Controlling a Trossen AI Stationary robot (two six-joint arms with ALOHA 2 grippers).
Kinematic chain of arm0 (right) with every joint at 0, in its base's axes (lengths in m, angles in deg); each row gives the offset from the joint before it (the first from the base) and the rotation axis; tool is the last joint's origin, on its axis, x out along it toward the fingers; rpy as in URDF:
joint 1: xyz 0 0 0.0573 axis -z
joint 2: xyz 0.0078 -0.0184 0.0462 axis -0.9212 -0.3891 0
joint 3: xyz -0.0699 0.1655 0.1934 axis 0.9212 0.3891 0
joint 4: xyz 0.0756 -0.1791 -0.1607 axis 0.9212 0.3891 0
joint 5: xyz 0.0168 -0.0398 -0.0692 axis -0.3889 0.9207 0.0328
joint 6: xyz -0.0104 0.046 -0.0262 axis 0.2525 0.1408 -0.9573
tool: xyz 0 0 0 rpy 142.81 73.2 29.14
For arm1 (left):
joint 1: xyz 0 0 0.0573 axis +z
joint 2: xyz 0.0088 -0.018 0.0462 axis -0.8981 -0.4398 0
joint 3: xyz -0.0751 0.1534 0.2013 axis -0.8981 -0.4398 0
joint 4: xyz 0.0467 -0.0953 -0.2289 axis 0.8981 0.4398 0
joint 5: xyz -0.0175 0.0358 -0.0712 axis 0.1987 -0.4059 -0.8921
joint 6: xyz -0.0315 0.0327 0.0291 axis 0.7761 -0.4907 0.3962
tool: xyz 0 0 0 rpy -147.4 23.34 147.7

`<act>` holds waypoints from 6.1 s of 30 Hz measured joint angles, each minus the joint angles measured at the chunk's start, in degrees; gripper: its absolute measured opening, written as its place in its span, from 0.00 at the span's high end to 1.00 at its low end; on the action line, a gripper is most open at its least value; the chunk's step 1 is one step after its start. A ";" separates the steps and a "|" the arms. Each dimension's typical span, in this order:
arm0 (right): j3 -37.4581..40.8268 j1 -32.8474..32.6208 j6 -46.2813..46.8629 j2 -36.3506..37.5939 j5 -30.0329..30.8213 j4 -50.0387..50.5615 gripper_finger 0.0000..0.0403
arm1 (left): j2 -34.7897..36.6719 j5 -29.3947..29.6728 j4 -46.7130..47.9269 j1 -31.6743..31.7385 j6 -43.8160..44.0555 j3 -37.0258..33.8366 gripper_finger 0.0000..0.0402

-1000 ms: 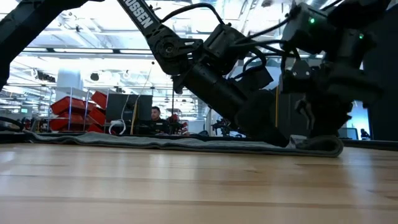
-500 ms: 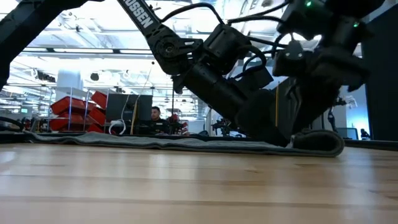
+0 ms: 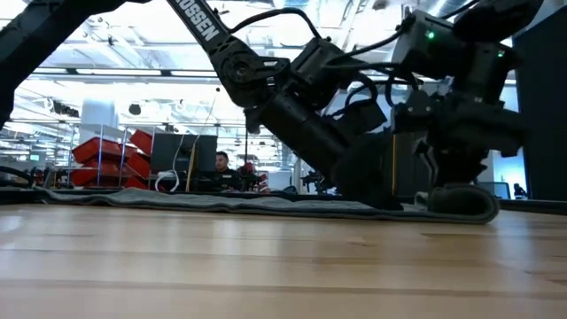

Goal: Roll towel
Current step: Roll the gray towel

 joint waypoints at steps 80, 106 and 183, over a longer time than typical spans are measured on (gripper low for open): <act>4.15 37.81 -22.15 12.03 -2.38 -0.18 1.00 | -5.88 1.70 -2.42 11.17 2.07 9.11 0.67; 3.10 41.42 -22.93 6.40 -0.35 -2.64 1.00 | -8.90 1.07 -0.90 12.98 4.48 9.95 0.67; 1.43 41.88 -7.59 13.24 -0.39 15.37 1.00 | -8.94 1.05 0.09 12.81 5.11 9.84 0.67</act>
